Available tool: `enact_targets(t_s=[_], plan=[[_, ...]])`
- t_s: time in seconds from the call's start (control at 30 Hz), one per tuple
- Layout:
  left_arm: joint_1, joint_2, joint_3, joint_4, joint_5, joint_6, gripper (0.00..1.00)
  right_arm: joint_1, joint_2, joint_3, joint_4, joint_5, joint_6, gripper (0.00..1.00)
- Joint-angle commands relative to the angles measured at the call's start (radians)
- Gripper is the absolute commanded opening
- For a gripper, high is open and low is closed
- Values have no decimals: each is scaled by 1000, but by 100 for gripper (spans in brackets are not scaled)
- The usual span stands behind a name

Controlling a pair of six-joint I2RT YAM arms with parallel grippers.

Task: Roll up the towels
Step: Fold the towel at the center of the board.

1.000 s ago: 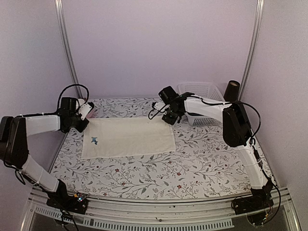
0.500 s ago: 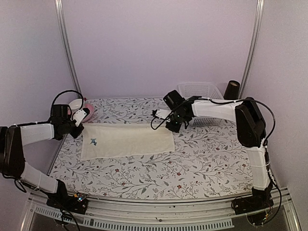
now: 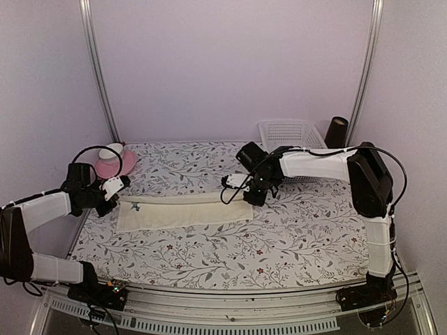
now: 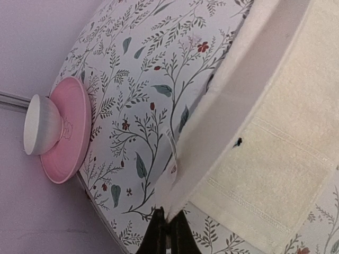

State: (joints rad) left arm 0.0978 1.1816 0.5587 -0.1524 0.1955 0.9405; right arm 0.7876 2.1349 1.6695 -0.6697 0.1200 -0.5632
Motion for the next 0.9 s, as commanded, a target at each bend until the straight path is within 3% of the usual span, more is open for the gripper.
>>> enact_targets(t_s=[0.0,0.3,0.87], plan=[[17,-30,-23,-92,54,98,0,19,-55,-47,-40,9,14,2],[17,-74,-35,-210,83,191,0,66,-79,-114,-37,51,10,2],[19,-13,-71,-245,20,253,0,124,-86,-159,-22,108,4,2]])
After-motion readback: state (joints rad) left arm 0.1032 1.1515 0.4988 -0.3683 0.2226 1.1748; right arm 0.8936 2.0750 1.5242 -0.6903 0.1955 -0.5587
